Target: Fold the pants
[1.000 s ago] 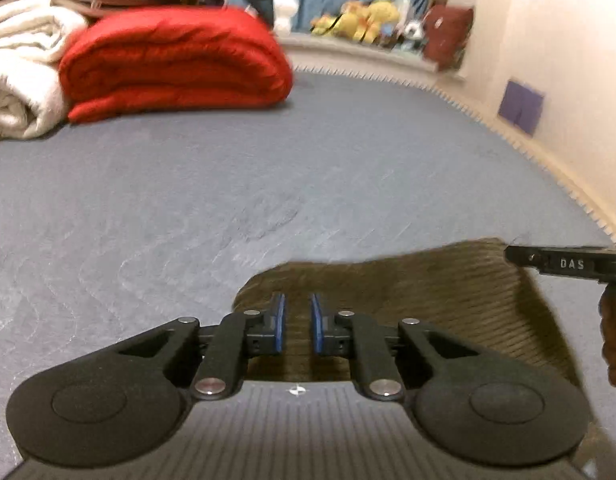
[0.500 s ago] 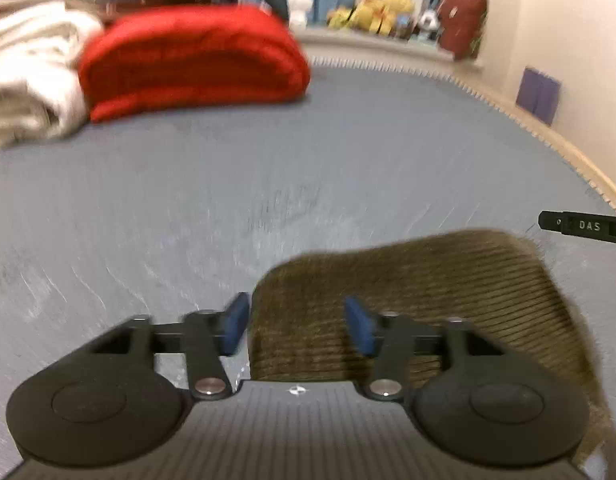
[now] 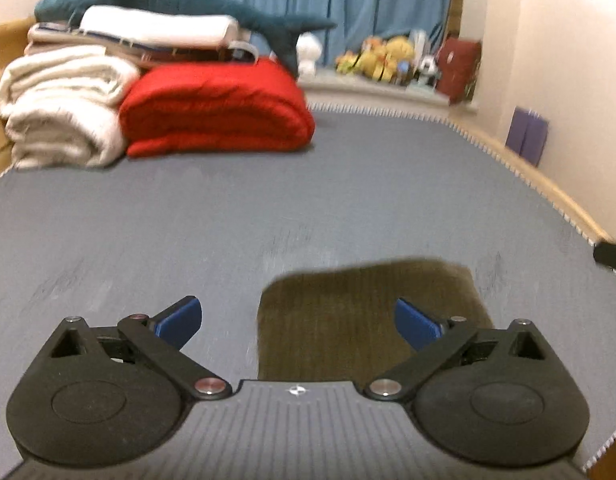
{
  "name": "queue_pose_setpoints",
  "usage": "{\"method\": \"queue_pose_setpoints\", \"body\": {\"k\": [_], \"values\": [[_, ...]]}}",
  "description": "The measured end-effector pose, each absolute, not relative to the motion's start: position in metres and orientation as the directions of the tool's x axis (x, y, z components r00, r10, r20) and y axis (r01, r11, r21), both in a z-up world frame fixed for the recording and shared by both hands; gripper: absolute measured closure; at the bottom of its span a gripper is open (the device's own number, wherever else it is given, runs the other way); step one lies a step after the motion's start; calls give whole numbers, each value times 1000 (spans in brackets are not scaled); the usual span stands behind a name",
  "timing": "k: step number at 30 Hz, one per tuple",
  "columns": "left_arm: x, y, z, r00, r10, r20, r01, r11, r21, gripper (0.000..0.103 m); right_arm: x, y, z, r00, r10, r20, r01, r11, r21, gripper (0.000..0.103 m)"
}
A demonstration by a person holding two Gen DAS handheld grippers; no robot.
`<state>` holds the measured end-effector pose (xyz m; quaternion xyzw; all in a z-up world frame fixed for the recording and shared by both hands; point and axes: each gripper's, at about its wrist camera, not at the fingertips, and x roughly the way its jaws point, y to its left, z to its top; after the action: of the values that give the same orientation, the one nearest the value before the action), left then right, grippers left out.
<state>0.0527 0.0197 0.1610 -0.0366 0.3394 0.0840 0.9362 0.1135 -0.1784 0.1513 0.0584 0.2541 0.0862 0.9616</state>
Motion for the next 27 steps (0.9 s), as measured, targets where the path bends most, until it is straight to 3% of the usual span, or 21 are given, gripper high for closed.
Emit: {"method": "queue_pose_setpoints", "body": {"k": [4, 7, 9, 10, 12, 14, 17, 22, 27], "values": [[22, 8, 145, 720, 133, -681, -219, 975, -41, 0, 91, -185, 147, 789, 200, -581, -132, 979, 158, 1], [7, -6, 105, 687, 138, -714, -210, 978, -13, 0, 73, -186, 129, 778, 246, -579, -202, 969, 140, 1], [9, -12, 82, 581, 169, -796, -256, 966, 18, 0, 66, -184, 113, 791, 226, -569, -204, 974, 102, 1], [10, -12, 76, 562, 124, -818, -248, 968, -24, 0, 66, -181, 104, 781, 200, -591, -191, 978, 78, 1], [12, -16, 74, 575, 81, -814, -201, 979, -45, 0, 70, -177, 98, 724, 230, -650, -208, 972, 113, 1], [15, -18, 77, 602, 147, -785, -205, 978, 26, 0, 71, -171, 96, 718, 288, -634, -268, 955, 130, 1], [25, -9, 78, 609, 185, -771, -244, 969, 40, 0, 71, -156, 83, 728, 203, -655, -271, 963, -3, 1], [34, -5, 76, 584, 150, -798, -246, 969, 3, 0, 85, -156, 64, 643, 186, -743, -222, 974, 52, 1], [35, -15, 74, 581, 148, -801, -233, 972, 11, 0, 82, -150, 61, 616, 201, -762, -217, 973, 81, 1]]}}
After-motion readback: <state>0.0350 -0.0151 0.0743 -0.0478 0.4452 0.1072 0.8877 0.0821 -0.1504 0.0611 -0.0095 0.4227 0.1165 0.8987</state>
